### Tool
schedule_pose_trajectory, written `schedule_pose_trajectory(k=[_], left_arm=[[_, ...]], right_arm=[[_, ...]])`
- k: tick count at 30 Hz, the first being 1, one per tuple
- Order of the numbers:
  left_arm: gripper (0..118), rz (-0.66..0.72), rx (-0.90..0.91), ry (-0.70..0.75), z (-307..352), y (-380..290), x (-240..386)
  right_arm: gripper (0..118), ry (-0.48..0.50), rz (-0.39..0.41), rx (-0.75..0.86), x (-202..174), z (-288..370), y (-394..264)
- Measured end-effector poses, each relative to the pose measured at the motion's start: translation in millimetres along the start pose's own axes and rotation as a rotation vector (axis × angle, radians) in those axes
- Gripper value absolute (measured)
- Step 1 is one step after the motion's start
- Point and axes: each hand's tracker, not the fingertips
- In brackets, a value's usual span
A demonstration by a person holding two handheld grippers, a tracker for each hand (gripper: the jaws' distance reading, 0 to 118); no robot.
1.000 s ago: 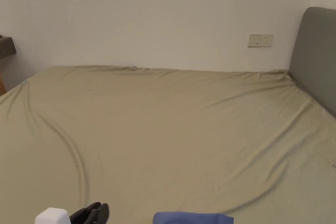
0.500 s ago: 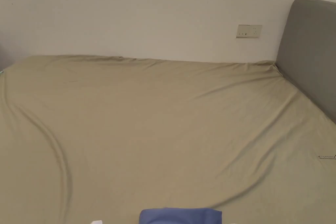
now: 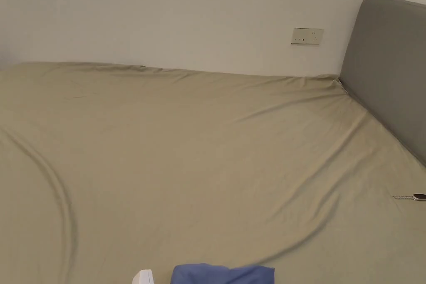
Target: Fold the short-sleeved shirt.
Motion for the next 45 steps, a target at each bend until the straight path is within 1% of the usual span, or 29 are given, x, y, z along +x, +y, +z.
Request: schedule_pose_trajectory(k=[3,4,6,8,9,10,11,13,14,15,16,18,19,20,21,23,26,29,31,35,37,38,39,41,42,43,45], left_arm=[[30,-0.049,-0.003,0.018,-2.1,0.7,0.4],[30,-0.044,-0.002,0.019,-1.9,2.5,2.6],[30,-0.100,-0.003,0.051,2.7,5.7,9.5],[30,-0.117,-0.012,0.057,12.1,8.4,13.3],[30,-0.151,-0.015,0.091,16.7,10.5,16.5],[30,-0.205,-0.016,0.125,23.4,12.8,20.4],[30,-0.250,-0.016,0.154,27.1,15.9,13.6],[30,-0.315,-0.008,0.234,44.3,21.2,16.2],[30,-0.350,0.010,0.276,52.7,21.2,19.1],[30,-0.420,0.041,0.347,62.4,14.7,23.3],[30,-0.480,0.084,0.440,72.8,9.9,28.0],[30,-0.508,0.148,0.493,92.4,2.7,32.4],[30,-0.487,0.124,0.467,104.5,-1.2,38.3],[29,-0.484,0.120,0.466,113.5,4.4,34.8],[29,-0.494,0.098,0.492,124.4,12.2,28.4],[29,-0.483,0.065,0.585,149.4,26.8,10.4],[29,-0.416,0.070,0.621,192.7,49.9,-24.3],[29,-0.356,0.103,0.714,239.6,71.9,-55.7],[29,-0.287,0.134,0.724,269.6,81.9,-66.5],[29,-0.276,0.133,0.844,318.2,107.2,-94.5],[29,-0.247,0.131,0.898,345.9,120.1,-107.9],[29,-0.252,0.123,0.908,355.4,123.0,-113.7],[29,-0.259,0.135,0.954,367.9,127.9,-120.6],[29,-0.236,0.132,1.020,385.2,135.3,-133.4],[29,-0.201,0.161,1.045,392.1,138.4,-138.8],[29,-0.186,0.189,1.051,398.6,143.2,-148.5],[29,-0.199,0.198,1.051,397.5,143.2,-156.7]], right_arm=[[2,-0.006,0.014,0.009,-3.7,0.4,-1.2],[2,-0.008,0.022,0.033,-5.1,3.6,-0.3],[2,-0.016,0.051,0.181,-12.3,24.6,2.9],[2,-0.051,0.057,0.359,-22.3,63.7,9.3],[2,-0.077,0.078,0.446,-28.4,86.2,9.7],[2,-0.131,0.114,0.548,-35.9,111.9,8.6],[2,-0.185,0.137,0.612,-41.8,135.2,7.3],[2,-0.294,0.167,0.806,-56.3,190.7,-2.9],[2,-0.354,0.168,0.858,-60.9,210.4,-10.6],[2,-0.423,0.159,0.919,-65.8,233.3,-22.9],[2,-0.459,0.154,0.957,-69.5,248.7,-32.9],[2,-0.446,0.127,0.916,-66.7,268.2,-48.7],[2,-0.443,0.093,0.906,-62.7,275.0,-57.0],[2,-0.427,0.078,0.896,-58.7,274.5,-59.3],[2,-0.423,0.082,0.867,-54.3,274.8,-60.4],[2,-0.458,0.123,0.823,-51.3,272.3,-61.3],[2,-0.466,0.130,0.804,-51.6,266.8,-60.1],[2,-0.463,0.126,0.794,-54.7,260.3,-57.9],[2,-0.483,0.125,0.776,-58.8,255.3,-52.5],[2,-0.519,0.151,0.765,-64.5,250.1,-42.2],[2,-0.534,0.161,0.760,-67.2,248.1,-35.9],[2,-0.541,0.162,0.760,-69.3,246.4,-33.4],[2,-0.545,0.157,0.756,-71.5,244.6,-29.6],[2,-0.541,0.143,0.752,-75.8,241.7,-23.7],[2,-0.539,0.136,0.749,-78.2,239.5,-21.1],[2,-0.535,0.133,0.742,-80.6,236.2,-18.7],[2,-0.519,0.131,0.723,-86.8,230.5,-14.5]])
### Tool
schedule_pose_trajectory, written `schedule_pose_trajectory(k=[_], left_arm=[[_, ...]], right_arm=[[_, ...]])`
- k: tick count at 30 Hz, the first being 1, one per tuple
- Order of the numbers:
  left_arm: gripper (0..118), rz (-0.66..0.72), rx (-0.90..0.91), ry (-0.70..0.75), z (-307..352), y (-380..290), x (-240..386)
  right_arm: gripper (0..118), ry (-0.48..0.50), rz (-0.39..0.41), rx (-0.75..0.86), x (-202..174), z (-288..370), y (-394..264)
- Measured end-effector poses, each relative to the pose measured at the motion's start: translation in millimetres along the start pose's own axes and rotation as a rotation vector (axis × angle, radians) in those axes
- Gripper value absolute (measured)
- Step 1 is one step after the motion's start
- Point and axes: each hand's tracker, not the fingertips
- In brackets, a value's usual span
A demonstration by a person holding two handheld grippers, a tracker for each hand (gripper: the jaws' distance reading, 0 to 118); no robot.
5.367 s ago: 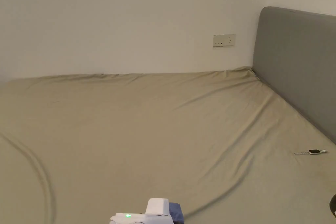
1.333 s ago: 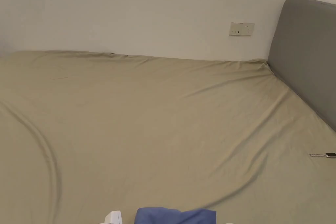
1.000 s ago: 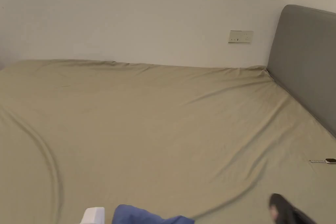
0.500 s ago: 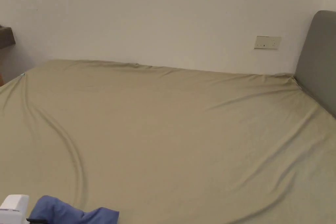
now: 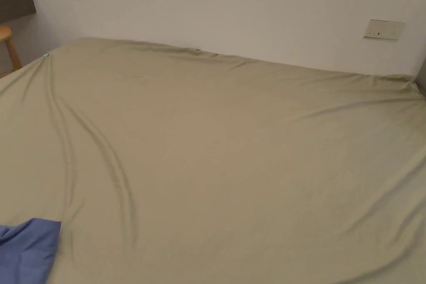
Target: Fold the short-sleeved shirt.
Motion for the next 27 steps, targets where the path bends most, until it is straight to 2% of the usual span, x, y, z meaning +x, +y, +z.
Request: schedule_pose_trajectory(k=[3,5,6,8,9,13,14,16,17,19,20,21,22,24,26,27], left_arm=[[33,-0.044,-0.006,0.026,-12.6,-5.0,7.7],[38,0.021,0.003,0.027,-11.3,-6.0,7.0],[52,0.058,0.020,0.046,-5.6,-7.0,8.4],[99,0.011,0.102,0.145,10.2,-12.5,5.6],[118,0.017,0.160,0.152,22.7,-15.9,5.8],[112,0.152,0.414,0.049,111.4,-25.0,18.9],[113,0.160,0.483,0.032,137.5,-30.2,31.9],[112,0.085,0.602,0.021,187.1,-41.7,67.5],[110,0.054,0.641,-0.006,212.0,-48.1,91.1],[79,0.000,0.761,-0.075,252.8,-64.8,140.3],[52,0.005,0.819,-0.087,268.3,-72.4,167.0],[14,-0.019,0.831,-0.111,281.3,-79.2,195.0],[0,-0.077,0.836,-0.123,287.7,-85.1,220.7],[0,-0.055,0.901,-0.183,305.7,-100.1,279.2],[0,-0.111,0.994,-0.351,312.7,-116.5,325.3],[0,-0.117,1.032,-0.323,313.3,-126.3,355.4]], right_arm=[[2,0.022,0.006,-0.016,-8.4,-0.5,0.4],[2,0.039,0.003,-0.015,-10.4,0.7,3.6],[2,0.041,0.000,-0.011,-10.3,1.8,6.0],[2,0.049,0.009,0.007,-6.2,6.6,9.8],[2,0.045,0.007,0.017,-4.0,8.1,12.1],[2,0.049,-0.047,0.069,11.4,17.7,15.4],[2,0.052,-0.054,0.074,14.2,18.6,15.1],[2,0.056,-0.071,0.095,20.9,23.5,11.2],[2,0.063,-0.079,0.095,23.4,23.4,11.2],[2,0.070,-0.081,0.104,29.9,24.8,6.6],[2,0.067,-0.071,0.105,31.6,24.0,6.8],[2,0.069,-0.054,0.100,33.4,22.5,8.0],[2,0.073,-0.046,0.108,36.1,22.1,8.3],[2,0.079,-0.026,0.118,37.2,22.3,11.3],[2,0.077,-0.017,0.130,40.8,22.1,12.7],[2,0.075,-0.019,0.144,42.1,22.8,12.0]])
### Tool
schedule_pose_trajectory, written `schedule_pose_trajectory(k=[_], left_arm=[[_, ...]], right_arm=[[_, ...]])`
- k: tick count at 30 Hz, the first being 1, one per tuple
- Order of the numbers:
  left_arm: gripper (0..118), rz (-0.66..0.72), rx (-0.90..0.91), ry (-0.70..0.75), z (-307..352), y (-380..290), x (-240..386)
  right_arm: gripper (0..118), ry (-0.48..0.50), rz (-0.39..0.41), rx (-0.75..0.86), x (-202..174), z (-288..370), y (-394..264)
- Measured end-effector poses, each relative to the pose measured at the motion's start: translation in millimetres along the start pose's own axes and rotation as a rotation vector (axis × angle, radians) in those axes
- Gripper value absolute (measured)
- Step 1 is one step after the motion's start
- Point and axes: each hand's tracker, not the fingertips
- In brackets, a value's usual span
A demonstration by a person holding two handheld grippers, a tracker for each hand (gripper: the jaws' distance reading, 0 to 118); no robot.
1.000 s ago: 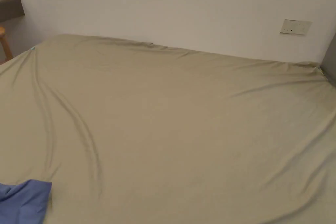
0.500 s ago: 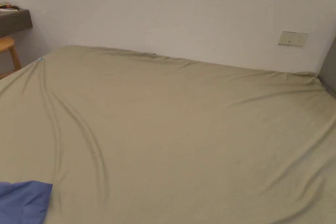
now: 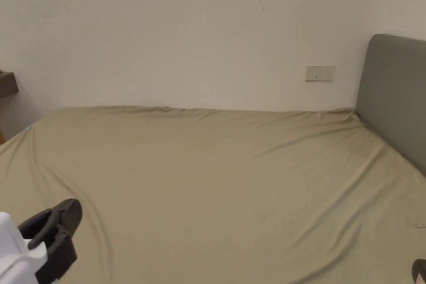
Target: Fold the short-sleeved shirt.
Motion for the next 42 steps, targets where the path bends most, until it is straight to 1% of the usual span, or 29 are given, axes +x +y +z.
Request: schedule_pose_trajectory(k=[2,4,5,7,10,12,13,14,15,16,17,18,19,20,21,22,23,24,30,34,36,42], left_arm=[[0,-0.020,0.041,0.015,-2.2,-15.3,53.8],[0,-0.055,0.051,-0.030,-3.3,-37.2,87.7],[0,-0.112,0.032,-0.048,-4.7,-44.0,103.7],[0,-0.141,0.016,-0.097,-3.3,-51.1,121.8],[0,-0.152,-0.001,-0.109,-2.3,-50.9,126.9],[1,-0.151,0.000,-0.097,0.3,-49.7,126.6],[13,-0.153,-0.006,-0.085,-0.1,-48.1,121.6],[36,-0.138,-0.015,-0.083,-0.6,-46.9,116.1],[79,-0.127,-0.029,-0.082,0.7,-46.3,116.1],[109,-0.123,-0.035,-0.079,-0.5,-46.8,113.3],[118,-0.122,-0.054,-0.070,-1.9,-48.0,110.6],[118,-0.149,-0.043,-0.069,-0.2,-46.3,106.2],[118,-0.159,-0.050,-0.054,-1.2,-45.1,108.8],[118,-0.169,-0.048,-0.032,-0.5,-44.9,106.4],[118,-0.155,-0.041,-0.029,-1.1,-43.9,104.3],[118,-0.136,-0.026,-0.014,-0.6,-43.4,101.3],[118,-0.111,-0.020,0.012,3.2,-47.0,111.6],[118,-0.106,-0.043,0.039,3.1,-45.1,111.2],[118,-0.033,-0.037,0.042,10.7,-37.6,122.8],[118,-0.086,-0.015,-0.006,19.7,-33.8,128.6],[118,-0.068,-0.027,-0.023,20.1,-34.1,130.0],[118,-0.066,-0.024,0.010,19.0,-33.9,126.1]], right_arm=[[2,-0.010,0.002,0.001,1.9,-2.1,0.1],[2,-0.031,0.023,0.001,1.4,-2.8,-0.4],[2,-0.031,0.018,0.003,1.9,-2.5,0.0],[2,-0.038,0.020,0.017,2.4,0.0,0.8],[2,-0.051,0.045,0.027,-0.6,3.6,0.4],[2,-0.050,0.025,0.032,2.2,4.4,0.5],[2,-0.042,0.007,0.026,4.4,2.6,-0.6],[2,-0.042,0.001,0.026,4.9,2.3,-0.8],[8,-0.046,0.007,0.028,4.3,2.2,-1.3],[26,-0.057,0.028,0.039,3.0,2.3,-1.1],[65,-0.077,0.052,0.062,1.1,2.7,-1.6],[118,-0.140,0.068,0.065,-2.1,2.2,-2.2],[116,-0.137,0.085,0.014,-4.0,-3.5,-1.7],[118,-0.112,0.086,0.060,-9.5,7.5,-6.2],[118,-0.101,0.068,0.050,-10.2,11.4,-6.8],[118,-0.046,0.033,0.072,-12.5,15.1,-8.6],[118,-0.068,0.033,0.071,-14.2,18.5,-9.2],[118,-0.068,0.031,0.067,-9.0,8.2,-8.1],[118,-0.066,0.023,0.057,-9.2,2.7,-4.9],[118,-0.065,0.022,0.065,-10.4,6.9,-6.1],[118,-0.056,0.021,0.063,-11.0,7.4,-5.1],[118,-0.049,0.027,0.062,-14.1,9.3,-4.1]])
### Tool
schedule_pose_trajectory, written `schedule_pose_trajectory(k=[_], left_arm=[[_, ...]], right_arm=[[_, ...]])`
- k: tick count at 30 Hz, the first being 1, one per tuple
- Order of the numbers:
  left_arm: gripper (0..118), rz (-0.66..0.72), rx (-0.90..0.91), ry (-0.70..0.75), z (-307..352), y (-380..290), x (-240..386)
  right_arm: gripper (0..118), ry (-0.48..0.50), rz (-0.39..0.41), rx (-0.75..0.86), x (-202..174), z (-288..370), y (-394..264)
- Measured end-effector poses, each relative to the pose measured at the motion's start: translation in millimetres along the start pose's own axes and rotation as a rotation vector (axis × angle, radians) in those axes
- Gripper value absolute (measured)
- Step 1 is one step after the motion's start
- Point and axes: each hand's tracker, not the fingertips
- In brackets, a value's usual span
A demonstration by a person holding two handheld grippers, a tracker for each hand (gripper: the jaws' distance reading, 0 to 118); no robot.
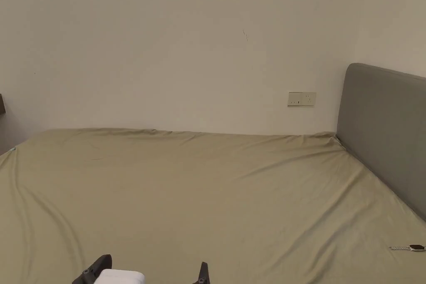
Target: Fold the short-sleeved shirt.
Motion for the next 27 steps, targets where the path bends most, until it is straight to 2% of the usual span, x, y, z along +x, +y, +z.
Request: schedule_pose_trajectory(k=[4,12,15,18,27], left_arm=[[118,0.076,0.028,0.055,1.5,-2.2,-6.0],[118,0.010,0.026,-0.033,10.1,5.9,-3.6],[118,-0.029,0.110,-0.025,14.8,4.0,-10.7],[118,-0.097,0.119,0.093,9.2,4.0,-17.7],[118,-0.088,0.115,0.082,9.2,-0.3,-33.3]], right_arm=[[118,0.003,-0.005,-0.004,0.6,-1.0,-0.6],[118,0.001,-0.002,-0.005,0.5,-1.8,-0.2],[118,-0.004,-0.005,0.002,1.6,-1.0,1.5],[118,-0.004,-0.003,0.004,2.7,-0.2,2.3],[118,-0.010,-0.007,0.010,1.2,-1.4,3.3]])
